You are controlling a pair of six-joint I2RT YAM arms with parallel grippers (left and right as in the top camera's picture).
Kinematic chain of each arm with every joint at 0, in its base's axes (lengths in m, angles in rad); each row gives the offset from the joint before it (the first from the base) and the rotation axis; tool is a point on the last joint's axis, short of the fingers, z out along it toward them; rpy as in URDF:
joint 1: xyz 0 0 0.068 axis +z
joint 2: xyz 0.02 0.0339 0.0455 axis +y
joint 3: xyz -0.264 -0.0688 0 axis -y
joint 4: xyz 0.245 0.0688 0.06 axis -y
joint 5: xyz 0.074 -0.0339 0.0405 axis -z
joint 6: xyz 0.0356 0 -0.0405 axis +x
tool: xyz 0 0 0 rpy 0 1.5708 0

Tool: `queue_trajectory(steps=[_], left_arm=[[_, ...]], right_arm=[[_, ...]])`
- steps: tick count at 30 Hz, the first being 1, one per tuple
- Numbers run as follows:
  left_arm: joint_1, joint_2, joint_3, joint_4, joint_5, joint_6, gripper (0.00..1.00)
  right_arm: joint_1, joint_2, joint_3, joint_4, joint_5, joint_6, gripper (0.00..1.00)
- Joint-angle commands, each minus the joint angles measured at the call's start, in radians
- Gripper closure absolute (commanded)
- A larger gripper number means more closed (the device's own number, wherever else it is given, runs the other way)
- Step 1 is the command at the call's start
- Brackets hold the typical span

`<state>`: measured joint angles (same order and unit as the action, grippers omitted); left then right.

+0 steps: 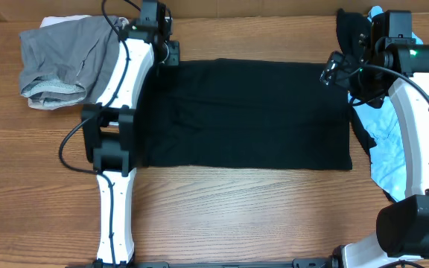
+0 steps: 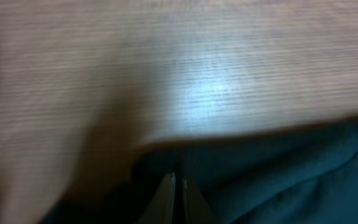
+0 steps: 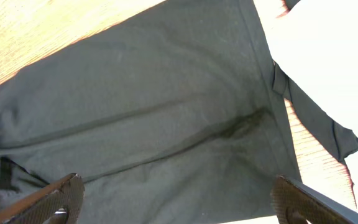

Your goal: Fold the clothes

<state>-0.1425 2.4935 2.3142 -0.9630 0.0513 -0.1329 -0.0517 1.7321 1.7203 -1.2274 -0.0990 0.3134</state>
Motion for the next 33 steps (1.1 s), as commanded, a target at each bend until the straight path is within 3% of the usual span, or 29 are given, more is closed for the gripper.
queue_trajectory(steps=[1,9,17,22,24,27,33], left_arm=[[-0.013,-0.114,0.044,-0.088,-0.018,-0.025,0.96],[-0.013,-0.122,0.044,-0.164,-0.011,-0.032,0.96],[-0.054,-0.122,0.031,-0.488,0.034,-0.033,0.96],[-0.084,-0.116,-0.023,-0.583,-0.007,-0.033,0.94],[-0.088,-0.115,-0.056,-0.59,-0.007,-0.032,0.73],[-0.089,-0.115,-0.086,-0.593,-0.011,-0.015,0.5],[-0.071,-0.116,-0.013,-0.56,-0.055,-0.002,0.46]], right_arm=[[0.001,-0.001,0.0,0.004,0.008,-0.008,0.01],[0.001,0.004,0.0,0.003,0.008,-0.008,0.01],[0.001,0.045,0.0,0.0,0.008,-0.007,0.01],[0.001,0.068,0.0,0.0,0.008,-0.007,0.01],[0.001,0.069,0.0,0.002,0.008,-0.008,0.01],[0.001,0.069,0.0,0.003,0.008,-0.008,0.01],[0.001,0.069,0.0,0.003,0.008,-0.008,0.01]])
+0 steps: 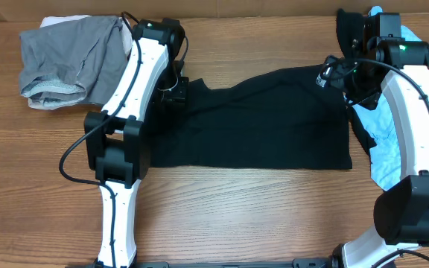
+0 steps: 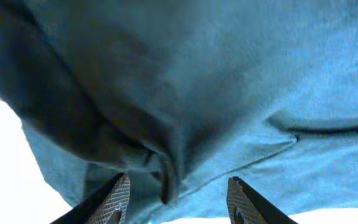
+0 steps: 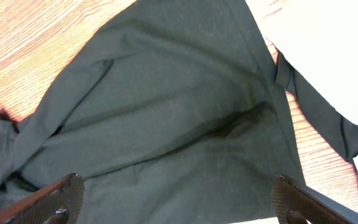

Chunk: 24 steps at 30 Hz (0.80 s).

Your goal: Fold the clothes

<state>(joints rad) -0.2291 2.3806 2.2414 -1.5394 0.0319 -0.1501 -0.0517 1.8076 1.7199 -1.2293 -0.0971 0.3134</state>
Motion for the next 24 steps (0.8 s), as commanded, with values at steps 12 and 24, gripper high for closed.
queue_trajectory(steps=[12,24], left_arm=[[0.038,0.073,0.15,0.393,0.129,0.167,0.39],[-0.056,0.248,0.15,0.469,0.14,0.235,0.27]], right_arm=[[0.001,-0.006,0.001,0.016,0.006,-0.007,0.0],[0.001,-0.006,0.001,0.014,0.006,-0.007,0.0]])
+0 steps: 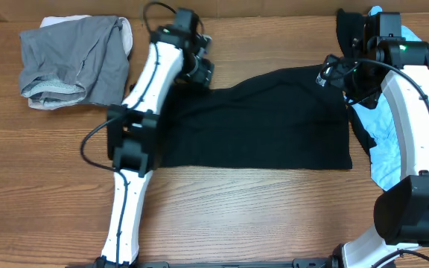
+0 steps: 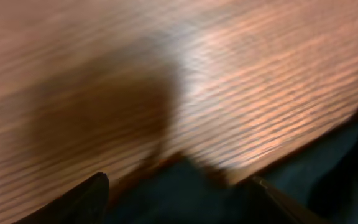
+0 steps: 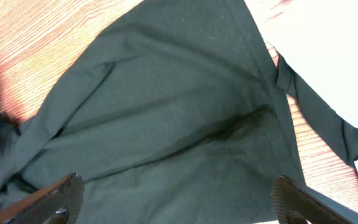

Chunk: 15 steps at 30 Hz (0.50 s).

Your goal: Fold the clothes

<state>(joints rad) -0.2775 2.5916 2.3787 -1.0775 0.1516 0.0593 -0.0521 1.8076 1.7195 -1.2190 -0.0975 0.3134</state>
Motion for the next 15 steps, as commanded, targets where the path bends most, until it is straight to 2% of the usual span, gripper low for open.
queue_trajectory(steps=[1,9,15], left_arm=[[-0.009,0.046,0.012,0.01,0.016,0.014,0.28],[-0.005,0.058,0.012,0.034,-0.06,-0.042,0.32],[-0.005,0.058,0.012,-0.024,-0.119,-0.06,0.48]], right_arm=[[0.002,-0.006,0.001,0.003,0.006,-0.007,0.0],[0.002,-0.006,0.001,-0.001,0.007,-0.007,0.0],[0.002,-0.006,0.001,0.003,0.007,-0.007,0.0]])
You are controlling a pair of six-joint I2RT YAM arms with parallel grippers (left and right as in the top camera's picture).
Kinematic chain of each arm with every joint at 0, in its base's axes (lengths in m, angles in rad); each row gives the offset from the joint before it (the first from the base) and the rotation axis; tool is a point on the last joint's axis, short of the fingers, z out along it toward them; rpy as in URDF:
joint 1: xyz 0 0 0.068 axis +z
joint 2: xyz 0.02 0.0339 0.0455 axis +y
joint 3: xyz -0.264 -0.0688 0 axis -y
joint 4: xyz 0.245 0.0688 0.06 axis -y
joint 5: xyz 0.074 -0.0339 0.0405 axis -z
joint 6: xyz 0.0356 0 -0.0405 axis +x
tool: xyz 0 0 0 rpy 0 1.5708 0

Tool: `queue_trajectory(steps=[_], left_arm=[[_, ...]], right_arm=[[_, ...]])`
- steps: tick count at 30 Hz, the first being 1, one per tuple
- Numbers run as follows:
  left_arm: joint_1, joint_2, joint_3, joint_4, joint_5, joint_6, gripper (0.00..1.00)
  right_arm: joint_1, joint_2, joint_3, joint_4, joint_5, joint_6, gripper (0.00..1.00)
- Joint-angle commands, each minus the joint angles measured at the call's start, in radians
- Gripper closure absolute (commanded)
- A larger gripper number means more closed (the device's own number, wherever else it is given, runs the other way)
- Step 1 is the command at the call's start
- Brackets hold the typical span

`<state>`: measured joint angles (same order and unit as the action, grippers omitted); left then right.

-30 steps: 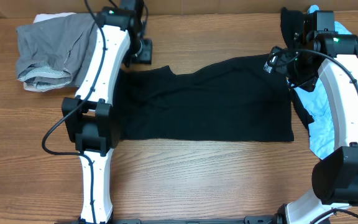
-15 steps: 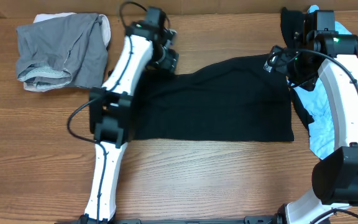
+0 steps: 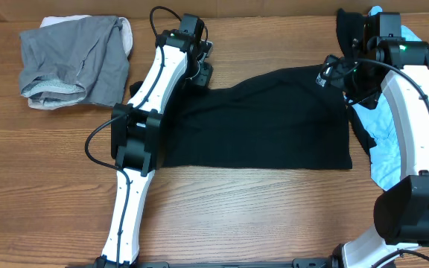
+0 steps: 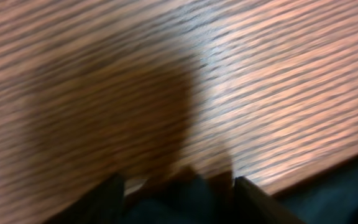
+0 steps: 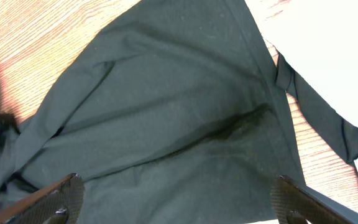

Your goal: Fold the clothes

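A black garment (image 3: 267, 126) lies spread across the middle of the table, its far-left corner pulled inward so the far edge slopes. At that bunched corner is my left gripper (image 3: 199, 74). In the blurred left wrist view it (image 4: 176, 202) is open over wood, with a dark fold of the garment (image 4: 347, 193) between its fingers. My right gripper (image 3: 330, 77) hovers over the far-right corner. The right wrist view shows it (image 5: 182, 205) wide open above the black cloth (image 5: 166, 112), holding nothing.
A crumpled grey garment (image 3: 73, 56) sits at the far left. A light blue garment (image 3: 389, 149) and another dark one (image 3: 348, 30) lie along the right edge under the right arm. Bare wood (image 3: 237, 216) runs along the near side.
My left gripper's fingers stand closer together, with the dark cloth edge between them. It has shifted slightly at the garment's far-left corner. The right gripper and garment have not moved.
The black garment lay as a flat rectangle with my left gripper shut at its far-left corner. Then the corner was pulled inward and the gripper was open over the cloth. Later it was open over wood at the far edge, where it stays.
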<state>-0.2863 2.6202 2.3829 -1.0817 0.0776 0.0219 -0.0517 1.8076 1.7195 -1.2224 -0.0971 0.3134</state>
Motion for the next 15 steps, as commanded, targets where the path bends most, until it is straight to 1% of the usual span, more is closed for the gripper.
queue_trajectory(steps=[1,4,7,8,11,12,15], left_arm=[[0.003,0.029,0.008,-0.023,-0.048,-0.023,0.52],[0.003,0.029,0.008,-0.023,-0.053,-0.031,0.69],[0.003,0.029,0.008,-0.011,-0.072,-0.058,0.96],[0.004,0.028,0.009,-0.002,-0.085,-0.072,0.96],[0.009,0.027,0.051,0.003,-0.122,-0.106,0.96],[0.011,0.027,0.078,-0.002,-0.126,-0.105,0.96],[0.011,0.027,0.208,-0.04,-0.147,-0.114,0.96]], right_arm=[[0.001,-0.006,0.001,0.01,0.006,-0.007,0.01],[0.001,-0.006,0.001,0.014,0.006,-0.007,0.01],[0.001,-0.006,0.001,0.014,0.006,-0.007,0.01],[0.001,-0.006,0.001,0.017,0.006,-0.007,0.01],[0.001,-0.006,0.001,0.042,0.006,-0.008,0.07],[0.001,-0.006,0.001,0.055,0.008,-0.008,0.1],[0.001,-0.006,0.001,0.101,0.025,-0.007,0.14]])
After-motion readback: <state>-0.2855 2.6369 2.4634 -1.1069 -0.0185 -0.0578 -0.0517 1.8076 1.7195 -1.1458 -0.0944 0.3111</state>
